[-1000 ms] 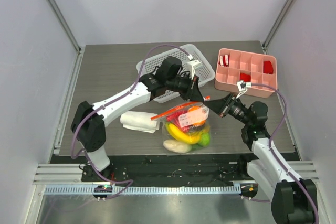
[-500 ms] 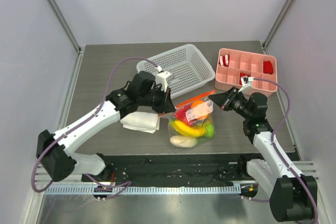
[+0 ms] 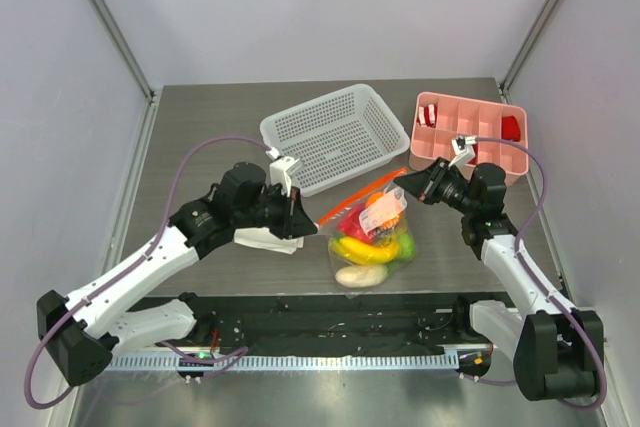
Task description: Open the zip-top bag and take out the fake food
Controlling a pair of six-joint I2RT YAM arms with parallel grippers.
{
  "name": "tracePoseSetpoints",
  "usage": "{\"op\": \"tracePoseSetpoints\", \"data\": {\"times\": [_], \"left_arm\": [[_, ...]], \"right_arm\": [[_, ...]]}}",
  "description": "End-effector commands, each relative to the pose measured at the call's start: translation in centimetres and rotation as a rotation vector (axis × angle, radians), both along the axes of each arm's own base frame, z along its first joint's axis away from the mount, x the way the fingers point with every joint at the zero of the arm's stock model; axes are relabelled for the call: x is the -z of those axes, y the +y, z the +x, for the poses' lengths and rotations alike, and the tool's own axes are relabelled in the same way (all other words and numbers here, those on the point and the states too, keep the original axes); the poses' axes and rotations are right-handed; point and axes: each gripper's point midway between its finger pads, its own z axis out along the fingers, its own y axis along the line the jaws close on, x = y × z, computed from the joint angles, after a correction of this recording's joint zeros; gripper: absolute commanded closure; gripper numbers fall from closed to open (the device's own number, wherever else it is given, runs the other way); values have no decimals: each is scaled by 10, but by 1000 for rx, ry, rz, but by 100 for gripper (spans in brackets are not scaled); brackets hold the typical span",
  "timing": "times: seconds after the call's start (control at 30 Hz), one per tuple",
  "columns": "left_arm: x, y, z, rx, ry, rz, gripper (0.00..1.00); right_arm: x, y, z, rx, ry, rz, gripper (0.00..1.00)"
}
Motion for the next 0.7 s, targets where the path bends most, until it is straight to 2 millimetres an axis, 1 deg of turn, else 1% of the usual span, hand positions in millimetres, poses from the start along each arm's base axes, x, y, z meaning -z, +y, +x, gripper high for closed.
{"op": "tracePoseSetpoints", "data": {"times": [0.0,0.07,0.1,0.13,0.17,0.2,0.23,0.27,0.3,0.33,0.37,0.4,0.43,0.47,0.5,0.53,0.57,0.6,0.63,0.67], "left_arm": [[-6,6,-10,-11,13,-43,100],[-5,7,-13,2,12,-40,100],[-8,8,-12,-3,4,-43,95],[-12,7,-11,-4,-9,-50,85],[-22,5,-8,-3,-40,-70,74],[-28,5,-1,-25,-64,-73,55],[-31,3,2,-25,-79,-72,48],[-51,-1,9,-19,-131,-88,43],[-55,-1,15,-29,-142,-72,39],[-52,-8,25,-27,-131,-42,38],[-54,-12,29,-19,-133,-27,36],[-70,-16,36,-7,-165,-23,36],[-61,-23,47,-3,-147,10,36],[-59,-28,54,8,-151,29,36],[-75,-34,62,25,-203,25,41],[-72,-36,65,46,-197,47,44],[-60,-46,71,84,-178,75,52],[-59,-51,73,119,-184,82,55],[-65,-56,74,181,-231,84,56],[-55,-60,79,197,-231,107,57]], "right_arm": [[-25,-7,16,32,-101,-18,99],[-27,-6,18,23,-105,-20,99],[-27,-5,18,15,-107,-21,99],[-27,-2,16,-14,-110,-18,99],[-30,0,16,-29,-125,-14,99],[-30,2,14,-50,-131,-8,99],[-33,7,10,-88,-139,3,99],[-36,10,10,-111,-164,10,99],[-37,12,7,-129,-159,34,99],[-40,15,5,-148,-174,46,99],[-47,19,0,-184,-211,59,99],[-49,23,-3,-204,-220,67,99],[-51,25,-5,-218,-228,69,99],[-53,27,-7,-231,-235,66,99],[-54,28,-8,-240,-239,66,99],[-55,29,-9,-248,-241,67,99],[-56,30,-10,-253,-244,67,99],[-57,30,-11,-255,-249,66,99],[-55,30,-12,-255,-247,64,99],[-56,30,-12,-255,-248,63,99]]}}
